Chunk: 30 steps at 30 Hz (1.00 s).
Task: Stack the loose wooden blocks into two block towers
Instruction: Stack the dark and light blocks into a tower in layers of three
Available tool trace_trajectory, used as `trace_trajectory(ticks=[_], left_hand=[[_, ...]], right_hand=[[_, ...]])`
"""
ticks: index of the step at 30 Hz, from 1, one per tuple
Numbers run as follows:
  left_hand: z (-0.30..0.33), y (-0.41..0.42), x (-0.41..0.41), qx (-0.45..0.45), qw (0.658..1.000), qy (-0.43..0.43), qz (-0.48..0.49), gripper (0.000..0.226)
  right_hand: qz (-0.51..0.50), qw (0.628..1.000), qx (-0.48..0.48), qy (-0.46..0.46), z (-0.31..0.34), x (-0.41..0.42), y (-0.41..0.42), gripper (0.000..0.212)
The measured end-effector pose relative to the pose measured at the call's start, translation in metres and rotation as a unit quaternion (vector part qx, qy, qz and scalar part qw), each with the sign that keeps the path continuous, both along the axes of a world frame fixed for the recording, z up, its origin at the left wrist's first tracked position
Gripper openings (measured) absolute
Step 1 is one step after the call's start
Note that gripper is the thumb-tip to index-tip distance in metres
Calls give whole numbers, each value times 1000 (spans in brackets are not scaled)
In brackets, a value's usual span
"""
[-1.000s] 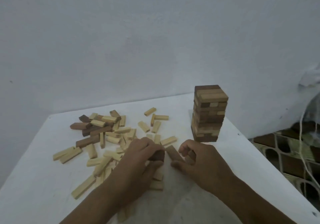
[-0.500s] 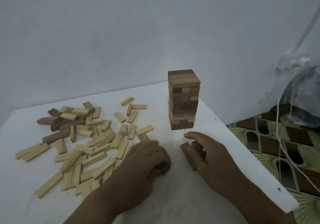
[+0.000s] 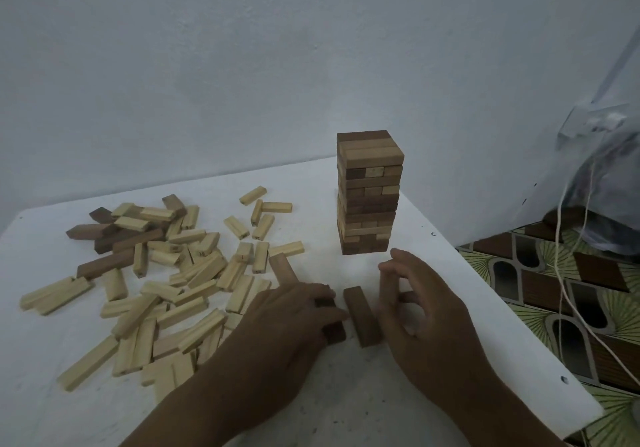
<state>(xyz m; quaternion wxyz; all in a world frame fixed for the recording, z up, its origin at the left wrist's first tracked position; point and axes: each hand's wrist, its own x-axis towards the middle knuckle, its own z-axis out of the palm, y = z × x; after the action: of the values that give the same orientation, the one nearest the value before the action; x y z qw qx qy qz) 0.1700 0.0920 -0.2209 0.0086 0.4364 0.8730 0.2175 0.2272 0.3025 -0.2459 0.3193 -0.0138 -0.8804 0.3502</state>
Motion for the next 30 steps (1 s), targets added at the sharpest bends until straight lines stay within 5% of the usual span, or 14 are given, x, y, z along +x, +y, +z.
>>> trace_trajectory(ticks=[7,12,30], left_hand=[[-8,-10,-2,-28,997,21,76,43],[-9,-12,-2,-28,997,31,65,38],[-6,-11,0,-52,997,35,55,49]], right_hand=[[51,998,25,-38,-3,3,2,17],[153,980,62,-110,3,6,3,46],[161,981,66,-80,2,5,1,35]])
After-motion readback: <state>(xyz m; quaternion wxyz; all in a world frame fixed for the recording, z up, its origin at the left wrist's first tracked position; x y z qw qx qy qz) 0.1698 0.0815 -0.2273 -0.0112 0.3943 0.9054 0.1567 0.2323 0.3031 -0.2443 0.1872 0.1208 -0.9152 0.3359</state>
